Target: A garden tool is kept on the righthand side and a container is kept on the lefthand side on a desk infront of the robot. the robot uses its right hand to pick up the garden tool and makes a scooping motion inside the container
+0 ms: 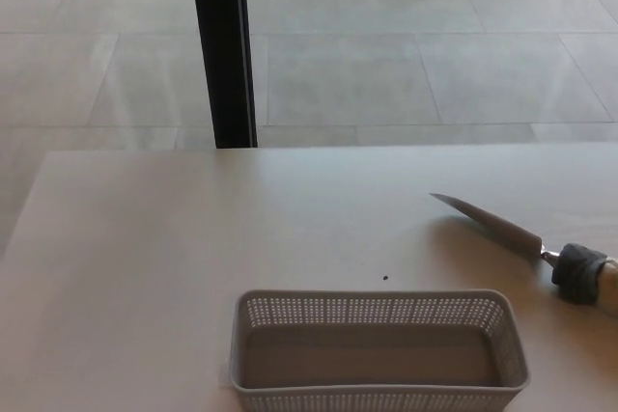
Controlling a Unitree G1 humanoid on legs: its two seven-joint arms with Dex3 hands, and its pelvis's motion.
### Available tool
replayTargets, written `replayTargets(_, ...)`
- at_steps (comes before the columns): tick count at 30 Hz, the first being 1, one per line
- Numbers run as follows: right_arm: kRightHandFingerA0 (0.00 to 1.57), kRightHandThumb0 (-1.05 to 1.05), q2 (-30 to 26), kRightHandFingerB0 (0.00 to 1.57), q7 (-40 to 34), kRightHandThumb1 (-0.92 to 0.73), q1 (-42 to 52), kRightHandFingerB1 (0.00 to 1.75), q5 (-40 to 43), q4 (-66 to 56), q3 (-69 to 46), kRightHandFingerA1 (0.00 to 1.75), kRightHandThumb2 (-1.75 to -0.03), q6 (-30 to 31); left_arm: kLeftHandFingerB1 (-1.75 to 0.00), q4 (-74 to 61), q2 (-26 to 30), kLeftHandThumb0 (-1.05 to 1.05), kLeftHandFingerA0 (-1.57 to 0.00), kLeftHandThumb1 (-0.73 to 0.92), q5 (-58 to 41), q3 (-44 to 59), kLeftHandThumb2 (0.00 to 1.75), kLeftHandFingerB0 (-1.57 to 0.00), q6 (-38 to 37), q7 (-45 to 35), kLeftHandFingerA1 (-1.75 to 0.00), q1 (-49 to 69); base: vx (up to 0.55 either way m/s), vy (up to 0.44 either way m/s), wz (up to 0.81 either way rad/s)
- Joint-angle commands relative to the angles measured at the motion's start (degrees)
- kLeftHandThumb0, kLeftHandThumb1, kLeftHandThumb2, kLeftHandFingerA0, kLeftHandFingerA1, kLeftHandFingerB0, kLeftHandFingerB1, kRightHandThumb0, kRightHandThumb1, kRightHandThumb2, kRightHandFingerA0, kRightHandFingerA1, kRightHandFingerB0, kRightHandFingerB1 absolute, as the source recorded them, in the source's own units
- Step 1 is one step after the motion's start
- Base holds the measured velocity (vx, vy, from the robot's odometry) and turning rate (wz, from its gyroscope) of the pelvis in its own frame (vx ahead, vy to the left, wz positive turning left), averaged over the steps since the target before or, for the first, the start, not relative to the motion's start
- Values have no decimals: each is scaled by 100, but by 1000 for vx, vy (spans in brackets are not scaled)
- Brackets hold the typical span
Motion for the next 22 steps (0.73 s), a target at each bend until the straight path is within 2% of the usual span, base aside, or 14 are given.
replayTargets(1,0,-68,1051,0,-1359,-67,1051,83,2371,2291,-2881,91,-62,-518,-42,-8,128,-54,-59,66,37,-40,60,-54,-63,6,-60,40,0,0,0)
replayTargets(2,124,-46,1363,20,-1967,-57,826,100,2712,2514,-3320,157,-63,-731,-44,10,116,-52,-62,64,25,-26,60,-58,-60,30,-60,6,0,0,0)
replayTargets(3,124,-46,1572,20,-2532,-57,622,100,2951,2705,-3655,157,-63,-938,-44,19,99,-52,-62,64,-10,9,60,-58,-53,37,-60,-30,0,0,0)
replayTargets(4,65,-42,1775,21,-2709,-62,559,107,3090,2884,-3788,168,-63,-1223,-44,19,92,-52,-59,63,-50,42,59,-58,-8,19,-61,-54,0,0,0)
replayTargets(7,57,-43,1965,24,-2826,-59,547,107,3036,3119,-3813,152,-70,-1256,-42,21,127,-53,-58,61,-6,11,59,-58,30,109,-57,-62,0,0,0)
replayTargets(9,66,-46,2230,23,-2827,-52,557,102,2979,3012,-3813,162,-72,-1177,-42,40,159,-52,-60,65,77,-70,60,-54,46,76,-59,-107,0,0,0)
replayTargets(10,95,-50,2229,26,-2844,-52,559,98,2879,3129,-3732,164,-68,-1189,-42,85,149,-50,-63,65,88,-72,60,-55,48,91,-57,-123,0,0,0)
replayTargets(12,95,-55,2283,26,-2852,-51,565,101,2785,3166,-3690,160,-66,-1291,-42,93,136,-49,-63,64,30,-21,60,-56,130,117,-57,-150,0,0,0)
replayTargets(13,118,-61,2265,25,-2818,-57,613,101,2610,3246,-3529,165,-61,-1289,-45,79,124,-49,-64,63,83,-71,59,-58,32,146,-62,-131,0,0,0)
replayTargets(15,115,-65,2257,23,-2634,-60,763,95,2272,3392,-3158,150,-59,-1379,-43,126,98,-50,-64,64,40,-25,59,-58,66,158,-58,-164,0,0,0)
replayTargets(16,106,-66,2276,39,-2580,-56,795,94,2184,3740,-3006,128,-57,-1683,-45,157,82,-48,-69,63,4,23,59,-59,49,186,-63,-177,0,0,0)
replayTargets(17,106,-66,2263,39,-2589,-56,778,94,2197,3781,-3003,128,-57,-1716,-45,158,83,-48,-69,63,3,23,59,-59,48,186,-63,-191,0,0,0)
replayTargets(18,107,-66,2437,73,-2421,-53,897,88,2121,3750,-2845,107,-56,-1917,-47,171,66,-48,-72,62,-25,59,59,-60,68,262,-69,-227,0,0,0)
replayTargets(22,113,-58,2587,75,-2307,-49,1047,77,1855,3913,-2389,91,-55,-2223,-48,152,68,-45,-72,62,-55,90,59,-60,96,301,-67,-277,0,0,0)
